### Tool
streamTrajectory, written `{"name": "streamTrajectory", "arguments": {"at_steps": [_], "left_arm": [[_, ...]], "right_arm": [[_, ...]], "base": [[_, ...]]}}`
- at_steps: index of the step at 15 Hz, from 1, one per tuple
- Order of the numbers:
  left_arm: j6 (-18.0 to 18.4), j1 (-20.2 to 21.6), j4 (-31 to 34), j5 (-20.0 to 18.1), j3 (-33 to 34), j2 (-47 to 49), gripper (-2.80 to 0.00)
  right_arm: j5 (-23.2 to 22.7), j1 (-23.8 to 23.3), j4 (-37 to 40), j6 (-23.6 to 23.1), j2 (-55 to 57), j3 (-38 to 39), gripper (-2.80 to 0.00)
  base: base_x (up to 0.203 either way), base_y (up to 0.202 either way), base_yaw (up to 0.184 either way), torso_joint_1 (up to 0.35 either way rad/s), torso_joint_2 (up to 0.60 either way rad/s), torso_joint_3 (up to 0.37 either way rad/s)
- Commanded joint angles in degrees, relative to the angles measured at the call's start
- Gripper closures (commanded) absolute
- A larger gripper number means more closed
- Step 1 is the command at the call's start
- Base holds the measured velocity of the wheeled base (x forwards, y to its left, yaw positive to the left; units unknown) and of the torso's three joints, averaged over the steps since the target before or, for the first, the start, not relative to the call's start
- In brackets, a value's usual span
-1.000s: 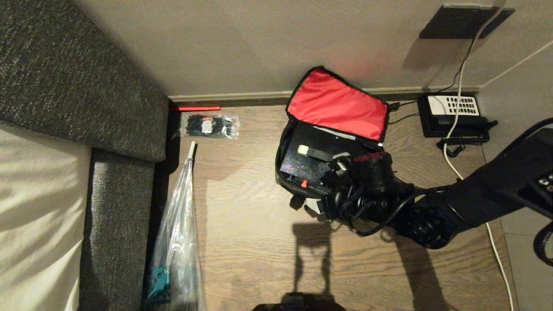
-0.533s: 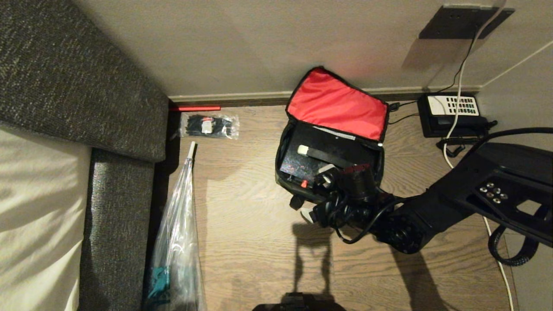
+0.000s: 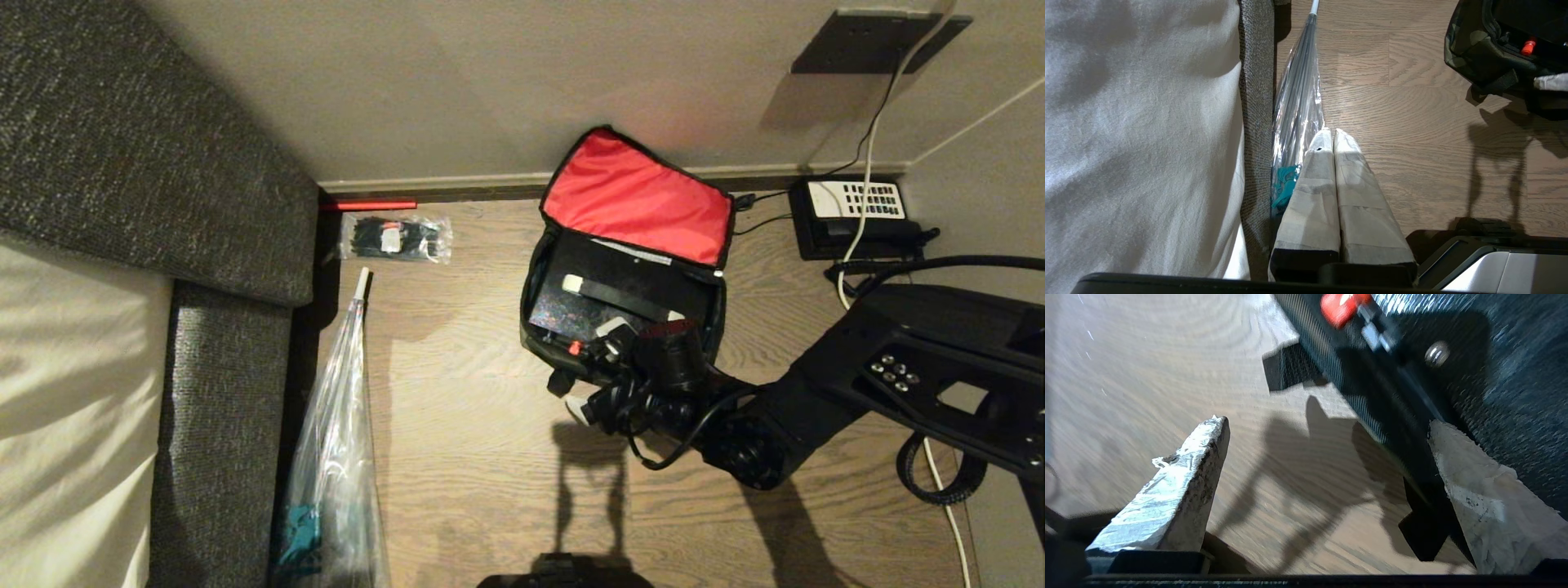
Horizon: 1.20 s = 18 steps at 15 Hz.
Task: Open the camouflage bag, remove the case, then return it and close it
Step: Close the top of the storage box
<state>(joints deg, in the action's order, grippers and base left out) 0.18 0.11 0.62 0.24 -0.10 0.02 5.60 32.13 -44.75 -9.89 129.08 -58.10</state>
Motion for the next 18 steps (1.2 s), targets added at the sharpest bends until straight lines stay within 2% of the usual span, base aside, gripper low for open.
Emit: {"name": "streamTrajectory", "arguments": {"at_steps": [1, 9, 14, 18], "left_arm": [[0.0, 0.0, 0.0, 0.0, 0.0, 0.0, 0.0], [0.0, 0.0, 0.0, 0.0, 0.0, 0.0, 0.0], [0.0, 0.0, 0.0, 0.0, 0.0, 0.0, 0.0], [0.0, 0.0, 0.0, 0.0, 0.0, 0.0, 0.0]], "right_arm": [[0.6, -0.1, -0.4, -0.4, 1.3, 0.3, -2.8], [1.5, -0.9, -3.0, -1.6, 3.1, -0.9, -2.8], [1.2, -0.4, -2.9, -0.7, 4.8, 0.1, -2.8], [1.0, 1.7, -1.3, 5.5, 4.3, 0.4, -2.8]], "base": [[0.0, 0.0, 0.0, 0.0, 0.0, 0.0], [0.0, 0.0, 0.0, 0.0, 0.0, 0.0], [0.0, 0.0, 0.0, 0.0, 0.0, 0.0], [0.0, 0.0, 0.0, 0.0, 0.0, 0.0]]}}
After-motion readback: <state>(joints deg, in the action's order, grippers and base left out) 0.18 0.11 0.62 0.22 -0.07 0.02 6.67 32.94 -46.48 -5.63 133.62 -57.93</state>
